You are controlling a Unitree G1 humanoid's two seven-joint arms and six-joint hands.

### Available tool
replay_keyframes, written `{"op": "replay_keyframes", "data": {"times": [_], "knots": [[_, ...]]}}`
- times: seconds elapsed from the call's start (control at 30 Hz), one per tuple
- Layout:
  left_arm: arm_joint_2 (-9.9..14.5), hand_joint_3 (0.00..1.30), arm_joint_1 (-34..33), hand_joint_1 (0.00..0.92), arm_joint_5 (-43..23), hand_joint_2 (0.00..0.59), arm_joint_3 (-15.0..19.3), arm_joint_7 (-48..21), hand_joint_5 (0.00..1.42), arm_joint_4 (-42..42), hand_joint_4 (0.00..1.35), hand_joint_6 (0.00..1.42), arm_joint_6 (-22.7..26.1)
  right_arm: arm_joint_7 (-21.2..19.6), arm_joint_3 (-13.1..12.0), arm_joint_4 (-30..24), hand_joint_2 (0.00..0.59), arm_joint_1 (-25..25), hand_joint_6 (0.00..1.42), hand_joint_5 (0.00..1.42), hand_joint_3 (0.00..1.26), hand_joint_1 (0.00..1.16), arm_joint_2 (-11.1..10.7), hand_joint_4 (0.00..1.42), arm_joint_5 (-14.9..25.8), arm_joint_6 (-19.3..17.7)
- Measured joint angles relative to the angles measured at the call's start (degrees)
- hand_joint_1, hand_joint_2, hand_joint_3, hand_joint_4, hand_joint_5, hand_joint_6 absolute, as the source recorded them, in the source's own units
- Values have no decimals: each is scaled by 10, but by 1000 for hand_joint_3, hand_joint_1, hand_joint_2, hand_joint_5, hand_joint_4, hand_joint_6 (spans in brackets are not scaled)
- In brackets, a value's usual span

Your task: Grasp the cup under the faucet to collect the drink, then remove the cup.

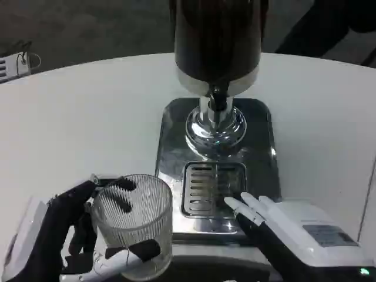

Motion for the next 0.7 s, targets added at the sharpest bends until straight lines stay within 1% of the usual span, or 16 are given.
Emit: {"op": "replay_keyframes", "data": {"times": [0.7], "knots": [[0, 966, 1, 588, 0, 0, 0, 0, 1287, 0, 1086, 1424, 1, 0, 3, 0, 444, 0, 0, 0, 83, 541, -2, 0, 1, 0]]}}
